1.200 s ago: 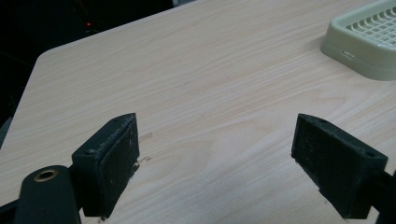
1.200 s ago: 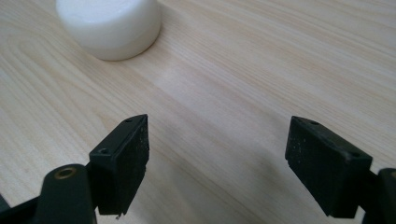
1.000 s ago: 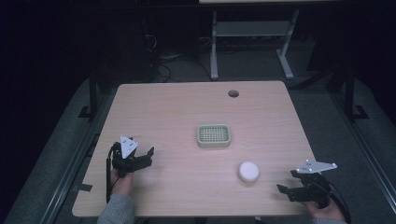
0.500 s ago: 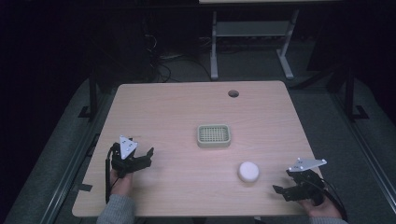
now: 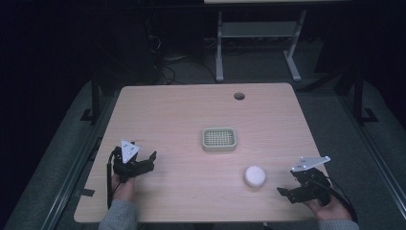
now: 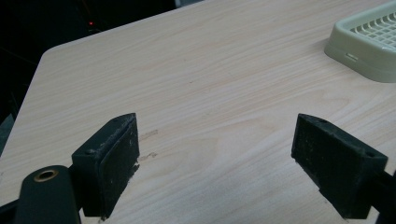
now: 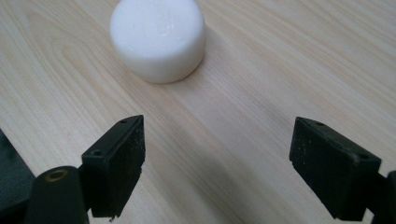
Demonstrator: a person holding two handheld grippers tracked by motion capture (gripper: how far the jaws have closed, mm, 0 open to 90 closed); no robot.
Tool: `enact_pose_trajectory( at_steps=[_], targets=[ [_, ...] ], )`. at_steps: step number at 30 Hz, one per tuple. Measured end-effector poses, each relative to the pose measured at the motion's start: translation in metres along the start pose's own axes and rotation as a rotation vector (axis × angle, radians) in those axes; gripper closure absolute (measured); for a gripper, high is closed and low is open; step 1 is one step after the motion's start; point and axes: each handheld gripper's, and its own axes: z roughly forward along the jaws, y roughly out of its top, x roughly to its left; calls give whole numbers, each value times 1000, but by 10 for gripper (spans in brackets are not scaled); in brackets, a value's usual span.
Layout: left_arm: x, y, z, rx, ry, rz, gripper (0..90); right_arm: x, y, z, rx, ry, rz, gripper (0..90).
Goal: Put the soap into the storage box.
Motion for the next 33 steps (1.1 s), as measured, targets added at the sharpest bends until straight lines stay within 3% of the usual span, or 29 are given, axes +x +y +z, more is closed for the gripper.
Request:
enact_pose_trajectory(
  at_steps=[33],
  targets=[
    [-1, 1, -2, -3, 5, 4, 148, 12, 43, 3, 83, 49, -82, 154]
  ],
)
